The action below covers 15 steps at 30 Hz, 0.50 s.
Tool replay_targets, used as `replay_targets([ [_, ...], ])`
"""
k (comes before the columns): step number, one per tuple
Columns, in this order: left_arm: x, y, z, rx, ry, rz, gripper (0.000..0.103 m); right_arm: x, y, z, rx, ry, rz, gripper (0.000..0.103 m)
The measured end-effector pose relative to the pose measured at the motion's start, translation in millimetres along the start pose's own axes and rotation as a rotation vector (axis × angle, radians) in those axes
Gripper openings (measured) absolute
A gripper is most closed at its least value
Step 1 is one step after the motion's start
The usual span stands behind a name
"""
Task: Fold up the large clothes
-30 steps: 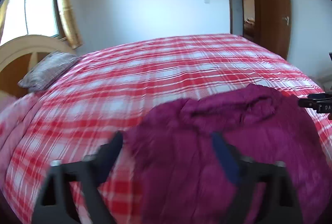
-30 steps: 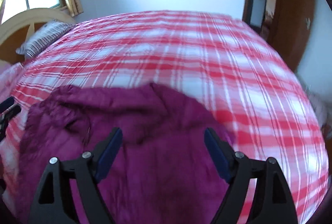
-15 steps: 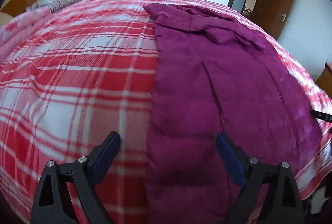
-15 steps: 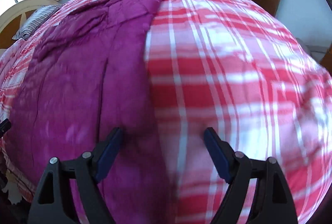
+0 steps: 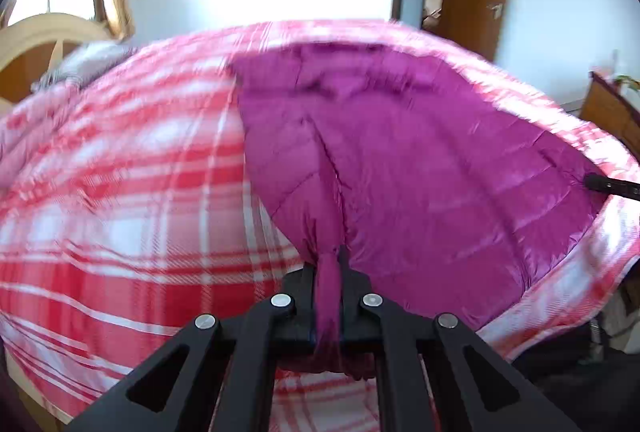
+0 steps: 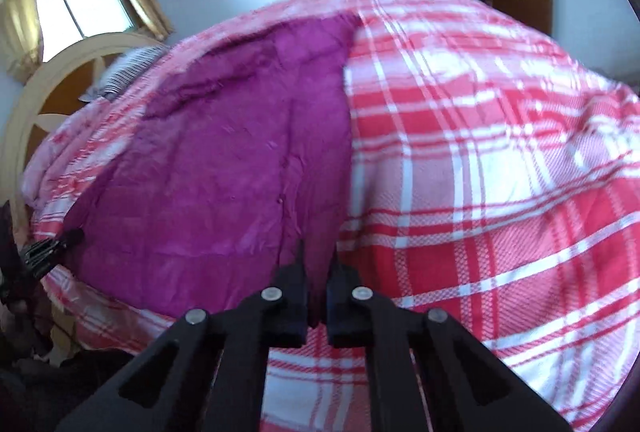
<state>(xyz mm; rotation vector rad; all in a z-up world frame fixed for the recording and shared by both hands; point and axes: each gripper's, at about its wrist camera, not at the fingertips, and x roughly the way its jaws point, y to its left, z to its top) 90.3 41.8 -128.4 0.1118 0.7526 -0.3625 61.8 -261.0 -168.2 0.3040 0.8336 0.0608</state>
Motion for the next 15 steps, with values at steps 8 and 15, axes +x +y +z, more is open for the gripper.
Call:
replay_targets([
  [8, -123.1, 8.2, 21.6, 0.071, -0.156, -0.189, 0.006, -114.1, 15.5, 7.0, -0.005, -0.171, 0.087, 0.008],
  [15, -174.9, 7.4, 42.3, 0.074, -0.218, -0.286, 0.006, -183.2, 29.1, 25.3, -0.027, -0.365, 0.14, 0.008],
])
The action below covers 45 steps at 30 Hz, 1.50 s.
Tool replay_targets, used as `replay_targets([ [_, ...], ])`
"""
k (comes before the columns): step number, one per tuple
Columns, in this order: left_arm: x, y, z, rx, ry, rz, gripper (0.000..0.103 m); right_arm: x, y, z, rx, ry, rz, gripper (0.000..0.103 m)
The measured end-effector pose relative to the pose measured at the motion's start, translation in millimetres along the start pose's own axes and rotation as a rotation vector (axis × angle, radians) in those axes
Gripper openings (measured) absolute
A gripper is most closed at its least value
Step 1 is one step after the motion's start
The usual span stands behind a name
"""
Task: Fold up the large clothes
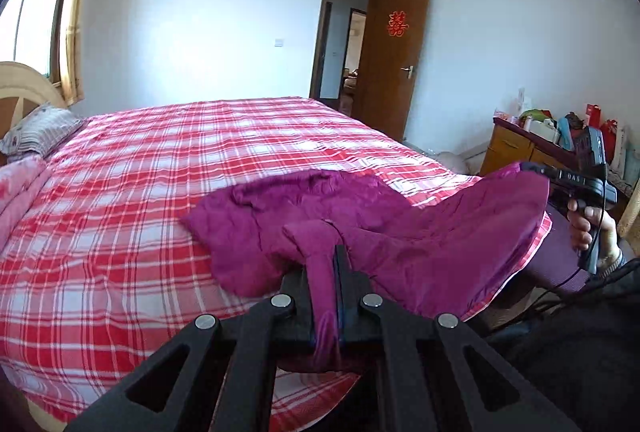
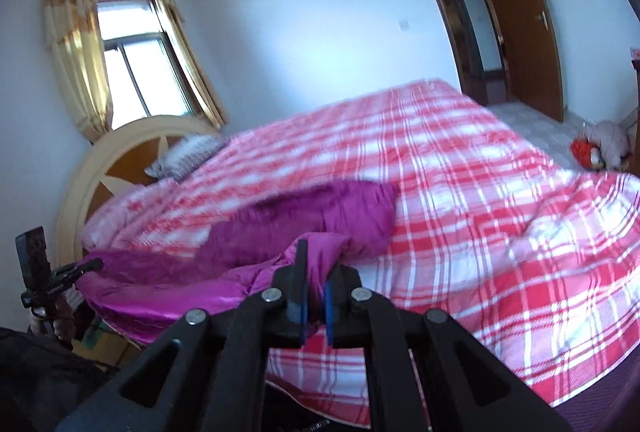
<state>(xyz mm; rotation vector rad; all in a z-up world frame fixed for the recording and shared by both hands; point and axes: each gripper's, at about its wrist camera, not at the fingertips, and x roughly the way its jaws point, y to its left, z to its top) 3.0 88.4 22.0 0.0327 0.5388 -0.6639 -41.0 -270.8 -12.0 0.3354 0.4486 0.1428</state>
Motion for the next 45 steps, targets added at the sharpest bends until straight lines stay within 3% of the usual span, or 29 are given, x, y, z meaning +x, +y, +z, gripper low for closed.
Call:
replay_targets([
  [4, 43.0, 30.2, 18.7, -0.047, 0.047, 0.02, 0.006, 25.5, -2.9, 21.6, -0.001, -0.043, 0.01, 0.008],
  [6, 74.1, 53.6, 28.9, -0.1, 0.068, 0.031, 0.006, 61.1, -10.1, 34.0, 0.021, -0.026, 0.011, 0.008],
  [12, 182.6, 118.2, 54.4, -0.148, 0.14, 0.185, 0.01, 165.8, -35.3, 69.7, 0.062, 0.021, -0.047, 0.008],
  [15, 224.4, 152.5, 60.9, -0.215, 0.183, 0.181, 0.012, 218.2, -52.3, 80.7, 0.087, 0.058, -0.08, 0.008],
  [18, 249.3, 180.3, 61.2, -0.287, 0.23, 0.157, 0.019, 267.7, -70.1, 82.8, 0.084, 0.092, -0.135, 0.008],
  [23, 242.9, 201.6, 54.4, -0.302, 0.196, 0.129, 0.022, 310.5, -102.5, 68.2, 0.128, 0.18, -0.169, 0.008],
  [24, 237.6, 202.5, 54.5, -0.292, 0.185, 0.167, 0.032, 316.0, -105.0, 66.5, 0.134, 0.193, -0.169, 0.008],
  [25, 230.9, 203.8, 54.4, -0.271, 0.163, 0.239, 0.054, 321.7, -106.8, 64.4, 0.132, 0.206, -0.153, 0.008],
  [26, 221.2, 207.1, 55.4, -0.244, 0.126, 0.337, 0.065, 325.1, -108.4, 62.2, 0.123, 0.209, -0.167, 0.008],
  [27, 214.6, 208.6, 56.8, -0.241, 0.1, 0.391, 0.075, 328.4, -109.2, 61.0, 0.124, 0.213, -0.176, 0.008],
  [28, 208.4, 208.5, 58.6, -0.245, 0.068, 0.439, 0.075, 332.2, -110.9, 60.6, 0.135, 0.217, -0.172, 0.009],
  [31, 206.3, 185.9, 69.4, -0.222, 0.021, 0.44, 0.075, 341.8, -112.2, 61.8, 0.15, 0.218, -0.165, 0.019],
  [32, 211.4, 172.8, 72.7, -0.209, 0.015, 0.437, 0.076, 345.4, -109.5, 62.3, 0.146, 0.222, -0.165, 0.037],
  [33, 219.5, 161.2, 74.0, -0.193, 0.017, 0.411, 0.076, 348.5, -107.2, 62.9, 0.141, 0.212, -0.176, 0.063],
  [35, 244.7, 133.8, 73.2, -0.139, 0.05, 0.373, 0.077, 346.9, -97.0, 65.2, 0.117, 0.176, -0.219, 0.091],
  [38, 277.2, 111.4, 64.8, -0.1, 0.09, 0.377, 0.077, 340.9, -76.4, 66.3, 0.078, 0.138, -0.275, 0.09],
  [40, 302.0, 97.9, 58.2, -0.071, 0.12, 0.377, 0.077, 344.3, -49.7, 59.7, -0.007, 0.152, -0.226, 0.09],
  [45, 351.5, 91.0, 50.9, 0.016, 0.174, 0.503, 0.077, 379.4, 8.8, 22.6, -0.251, 0.259, -0.137, 0.086],
])
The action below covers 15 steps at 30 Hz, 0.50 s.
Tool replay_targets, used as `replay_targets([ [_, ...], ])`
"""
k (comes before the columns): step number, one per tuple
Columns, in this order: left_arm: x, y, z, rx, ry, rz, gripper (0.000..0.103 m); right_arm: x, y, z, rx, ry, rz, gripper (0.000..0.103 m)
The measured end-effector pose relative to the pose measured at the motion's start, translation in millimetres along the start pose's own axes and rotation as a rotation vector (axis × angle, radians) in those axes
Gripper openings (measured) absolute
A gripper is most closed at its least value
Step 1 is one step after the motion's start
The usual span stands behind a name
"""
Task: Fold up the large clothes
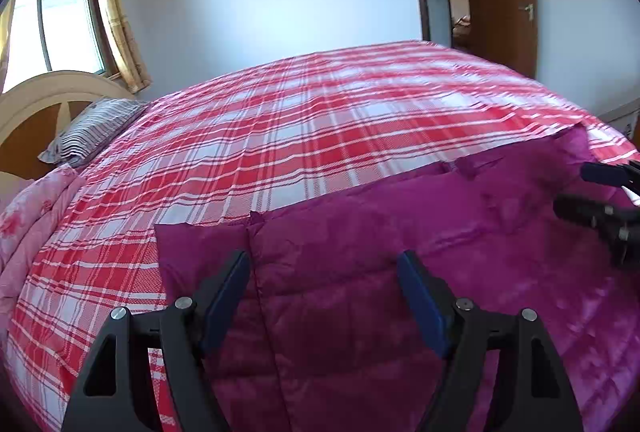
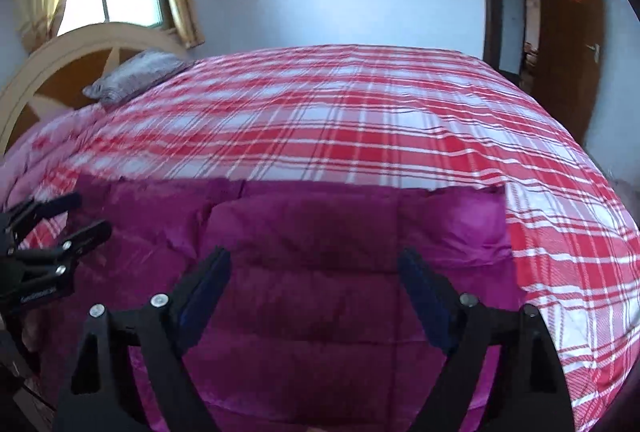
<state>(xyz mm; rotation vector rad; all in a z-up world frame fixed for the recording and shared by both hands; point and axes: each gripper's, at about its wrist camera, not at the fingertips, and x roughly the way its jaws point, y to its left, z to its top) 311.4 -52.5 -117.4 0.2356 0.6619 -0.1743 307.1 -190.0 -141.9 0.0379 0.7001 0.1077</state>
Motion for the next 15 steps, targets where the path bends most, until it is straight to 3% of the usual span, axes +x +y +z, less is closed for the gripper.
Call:
replay_targets([
  [3, 21.6, 8.1, -0.5, -0.049, 0.046, 0.011, 0.077, 31.9, 1.1, -4.1, -0.003, 0.085, -0.044, 0.085],
  [7, 40.3, 17.3, -4.3, -0.102, 0.08, 0.0, 0.077, 49.5, -19.2, -2.9, 0.08, 0.103, -0.038, 0.085],
  [15, 56.6, 16.9, -12.9, -0.144, 0.103, -0.001, 0.085, 61.9, -16.3, -4.9, 0.079, 0.132, -0.056, 0.085],
])
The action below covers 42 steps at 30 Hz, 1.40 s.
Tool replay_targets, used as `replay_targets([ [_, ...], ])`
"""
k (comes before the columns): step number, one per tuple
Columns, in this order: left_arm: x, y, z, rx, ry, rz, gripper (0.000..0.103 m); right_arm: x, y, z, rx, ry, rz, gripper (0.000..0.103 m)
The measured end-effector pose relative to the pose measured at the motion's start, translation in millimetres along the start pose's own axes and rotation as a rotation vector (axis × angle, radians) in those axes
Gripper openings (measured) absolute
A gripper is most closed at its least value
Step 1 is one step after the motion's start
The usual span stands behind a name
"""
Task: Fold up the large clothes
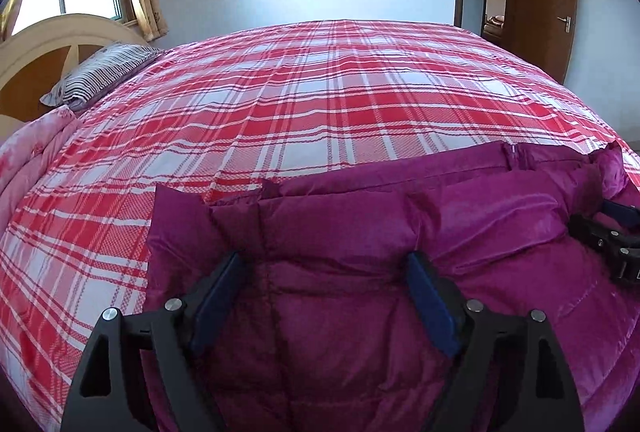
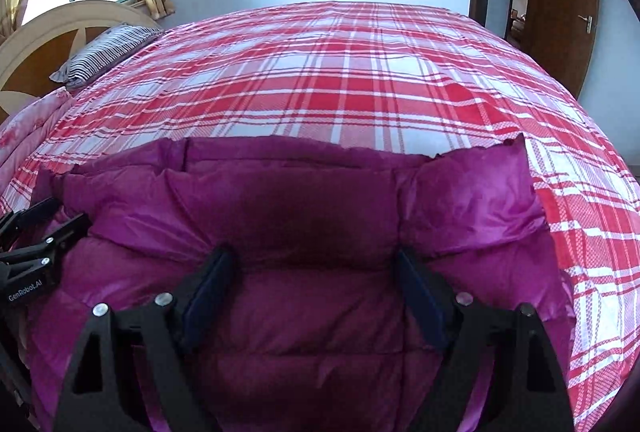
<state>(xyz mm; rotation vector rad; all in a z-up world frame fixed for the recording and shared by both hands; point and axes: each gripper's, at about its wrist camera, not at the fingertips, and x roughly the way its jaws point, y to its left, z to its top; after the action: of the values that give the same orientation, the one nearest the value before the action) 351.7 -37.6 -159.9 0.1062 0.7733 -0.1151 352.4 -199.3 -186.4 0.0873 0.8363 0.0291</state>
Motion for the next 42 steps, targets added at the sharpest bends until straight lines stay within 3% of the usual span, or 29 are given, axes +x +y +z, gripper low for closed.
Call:
replay_targets([
  [10, 8.5, -1.9, -1.3, 0.003, 0.027, 0.036, 0.091, 10.3, -2.3, -2.4, 0.01, 0.026, 0.003, 0.085],
  [34, 10.7, -5.4, 0.3, 0.019, 0.042, 0.082, 0.093, 18.4, 2.9, -3.5, -0.021, 0.046, -0.045, 0.086],
  [38, -8.8, -9.6, 4.4, 0.022, -0.008, 0.119, 0.093, 19.8, 3.2, -4.0, -0.025, 0.046, -0.052, 0.087],
  [42, -38.2, -24.9, 17.9, 0.016, -0.072, 0.07, 0.093, 20.7, 3.1, -3.9, -0.027, 0.047, -0.055, 0.088],
])
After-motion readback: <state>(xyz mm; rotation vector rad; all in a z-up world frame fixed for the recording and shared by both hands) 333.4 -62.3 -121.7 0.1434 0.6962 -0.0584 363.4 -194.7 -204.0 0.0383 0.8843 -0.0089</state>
